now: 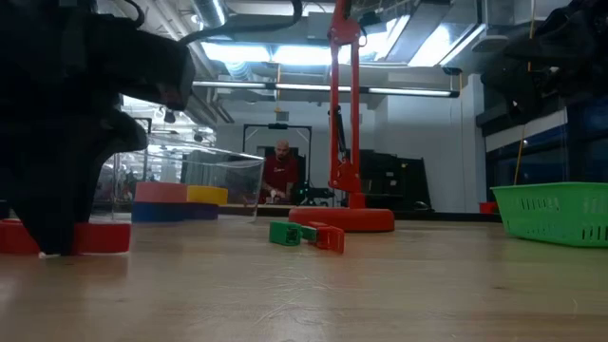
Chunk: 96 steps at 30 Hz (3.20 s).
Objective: Pick and place Stapler, Stapler remover, tape
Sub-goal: Put the bottom right red stapler into the bottom green basket, then put the bottom red stapler into the bottom green basket
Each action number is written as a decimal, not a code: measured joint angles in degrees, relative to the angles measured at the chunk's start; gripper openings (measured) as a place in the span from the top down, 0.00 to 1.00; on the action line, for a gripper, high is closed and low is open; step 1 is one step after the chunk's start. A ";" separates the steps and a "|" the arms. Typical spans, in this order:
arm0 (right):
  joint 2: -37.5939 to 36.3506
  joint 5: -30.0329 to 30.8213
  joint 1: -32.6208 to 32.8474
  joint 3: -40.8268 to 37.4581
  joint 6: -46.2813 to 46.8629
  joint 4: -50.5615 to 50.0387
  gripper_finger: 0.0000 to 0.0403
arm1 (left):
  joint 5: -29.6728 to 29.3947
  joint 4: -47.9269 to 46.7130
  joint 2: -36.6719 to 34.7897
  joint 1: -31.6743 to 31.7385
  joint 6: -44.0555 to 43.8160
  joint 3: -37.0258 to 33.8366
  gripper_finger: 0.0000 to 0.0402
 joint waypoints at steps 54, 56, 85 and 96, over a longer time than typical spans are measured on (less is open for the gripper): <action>0.00 0.00 -0.01 0.00 0.00 0.03 0.42 | 12.04 -24.02 -17.43 -13.25 -39.11 0.11 0.84; 0.00 0.00 0.00 0.00 0.01 0.03 0.42 | 12.02 -24.04 -17.43 -13.36 -39.29 0.11 0.84; 0.00 0.00 -0.02 0.00 -0.01 0.02 0.42 | 2.91 -23.82 -24.95 -7.32 -24.61 0.11 0.67; 0.00 0.00 -0.01 0.00 -0.01 0.03 0.42 | -1.77 -17.27 -27.13 5.09 -8.53 0.11 0.68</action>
